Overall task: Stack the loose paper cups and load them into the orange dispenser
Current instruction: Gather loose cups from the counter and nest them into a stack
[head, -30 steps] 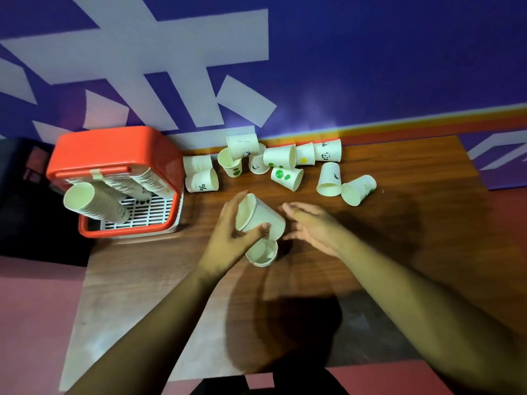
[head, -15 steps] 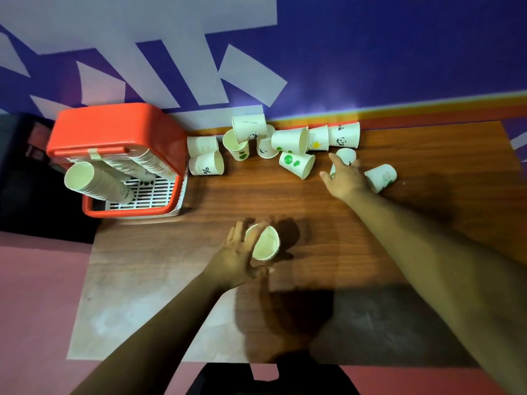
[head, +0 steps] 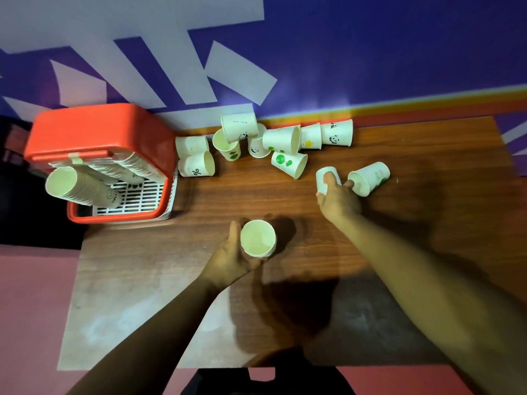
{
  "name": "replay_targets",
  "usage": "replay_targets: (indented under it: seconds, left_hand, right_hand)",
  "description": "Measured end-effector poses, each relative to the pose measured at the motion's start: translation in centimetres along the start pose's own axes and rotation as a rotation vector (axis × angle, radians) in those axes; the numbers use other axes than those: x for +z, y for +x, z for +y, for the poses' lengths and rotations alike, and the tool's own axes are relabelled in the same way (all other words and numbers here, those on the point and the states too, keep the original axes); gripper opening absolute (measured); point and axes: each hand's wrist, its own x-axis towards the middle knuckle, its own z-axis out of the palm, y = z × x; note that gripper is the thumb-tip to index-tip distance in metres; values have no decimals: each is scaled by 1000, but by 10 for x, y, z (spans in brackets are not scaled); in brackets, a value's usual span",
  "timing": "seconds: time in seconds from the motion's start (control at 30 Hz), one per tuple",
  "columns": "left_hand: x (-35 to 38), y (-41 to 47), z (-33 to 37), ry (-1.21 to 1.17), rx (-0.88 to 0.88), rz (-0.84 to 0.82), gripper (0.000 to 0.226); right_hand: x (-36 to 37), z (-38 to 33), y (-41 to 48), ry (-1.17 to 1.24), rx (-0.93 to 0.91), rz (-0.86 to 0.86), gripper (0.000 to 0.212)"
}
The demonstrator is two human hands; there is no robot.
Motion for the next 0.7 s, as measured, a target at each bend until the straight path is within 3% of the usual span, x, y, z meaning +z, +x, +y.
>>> replay_targets:
  seconds: [0.17,0.3,0.4,0.57,0.7]
  left_hand:
    - [-6,-5,-4,-184,-113,82,70]
    - [-21,-10,-11,-267,-137,163,63]
    - [-41,-15,-11,-188,-106,204,65]
    - [-80,-26,-20,92,69,250,75]
    - [-113,-37,-26,241,251,211,81]
  right_hand:
    - [-6,-11,-22,270,-9,-4,59]
    - [-26,-31,-48,622,27,-199,62]
    - [-43,-53,-71,904,-68,-346,59]
    - [-69,-99,-102,804,-464,-370,48]
    - [-61,-143,-130,550,-602,-368,70]
